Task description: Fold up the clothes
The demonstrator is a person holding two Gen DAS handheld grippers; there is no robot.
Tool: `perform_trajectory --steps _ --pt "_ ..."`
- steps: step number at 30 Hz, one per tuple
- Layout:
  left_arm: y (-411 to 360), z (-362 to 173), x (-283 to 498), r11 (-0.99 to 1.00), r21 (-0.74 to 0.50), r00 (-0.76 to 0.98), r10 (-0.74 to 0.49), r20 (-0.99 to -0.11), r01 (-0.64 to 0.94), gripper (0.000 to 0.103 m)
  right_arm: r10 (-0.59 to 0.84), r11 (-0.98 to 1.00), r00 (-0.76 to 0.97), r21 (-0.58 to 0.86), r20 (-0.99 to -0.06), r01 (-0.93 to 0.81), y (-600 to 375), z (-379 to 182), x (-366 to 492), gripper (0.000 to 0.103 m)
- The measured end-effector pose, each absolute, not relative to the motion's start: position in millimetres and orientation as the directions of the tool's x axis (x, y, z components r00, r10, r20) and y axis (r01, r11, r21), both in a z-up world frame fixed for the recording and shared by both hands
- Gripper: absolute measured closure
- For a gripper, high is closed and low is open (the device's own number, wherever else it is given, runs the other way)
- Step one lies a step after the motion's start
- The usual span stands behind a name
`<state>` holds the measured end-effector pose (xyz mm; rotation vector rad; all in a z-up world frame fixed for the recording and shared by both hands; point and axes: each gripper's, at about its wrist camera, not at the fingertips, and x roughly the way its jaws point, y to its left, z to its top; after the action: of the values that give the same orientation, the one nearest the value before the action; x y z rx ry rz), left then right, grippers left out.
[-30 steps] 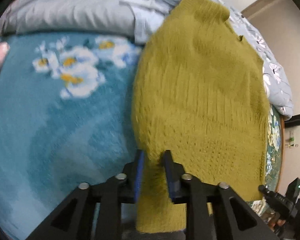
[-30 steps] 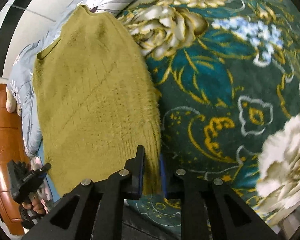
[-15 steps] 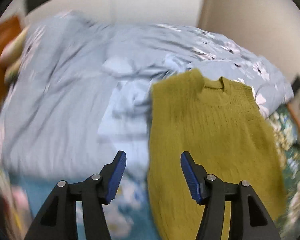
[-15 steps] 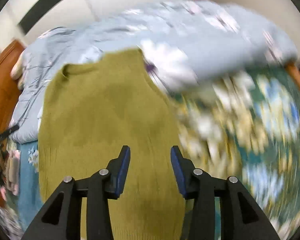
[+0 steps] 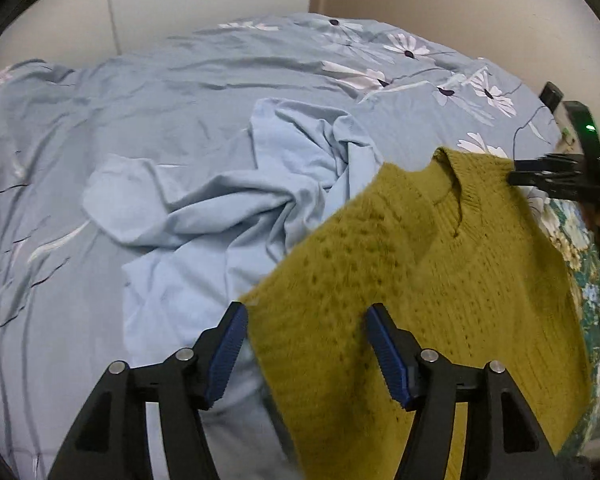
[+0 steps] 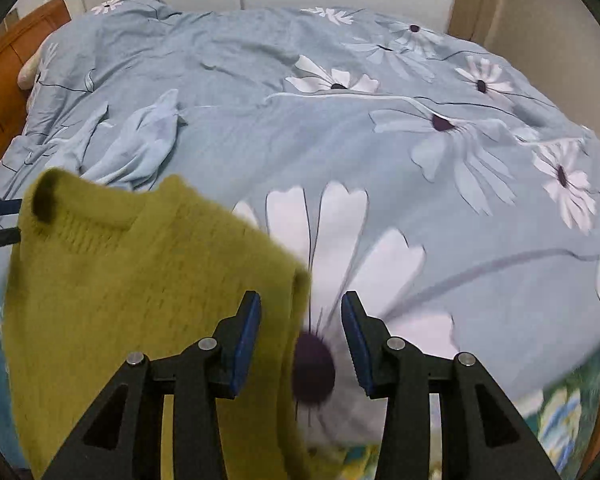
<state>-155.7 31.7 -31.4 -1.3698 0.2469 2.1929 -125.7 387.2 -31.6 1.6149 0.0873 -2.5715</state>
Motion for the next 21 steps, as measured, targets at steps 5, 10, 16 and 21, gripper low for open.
perform_trajectory --steps 5,10,16,21 --pt "31 -31 -162 -0.839 -0.137 -0.337 0.353 -0.873 -0.526 0.063 -0.087 -0.99 -0.392 0.036 -0.916 0.137 384 -43 -147 0.07" --pt "27 -20 -152 -0.845 -0.138 -0.361 0.362 -0.859 -0.517 0.093 -0.085 -0.991 -0.388 0.038 -0.918 0.126 374 -25 -137 0.092" --pt "29 19 -113 -0.844 -0.106 -0.446 0.38 -0.81 -0.526 0.095 -0.09 -0.99 -0.456 0.031 -0.885 0.136 369 25 -101 0.093" --pt "27 60 -51 -0.832 -0.071 -0.515 0.405 -0.755 -0.55 0.095 -0.095 -0.991 -0.528 0.028 -0.844 0.133 370 72 -48 0.093"
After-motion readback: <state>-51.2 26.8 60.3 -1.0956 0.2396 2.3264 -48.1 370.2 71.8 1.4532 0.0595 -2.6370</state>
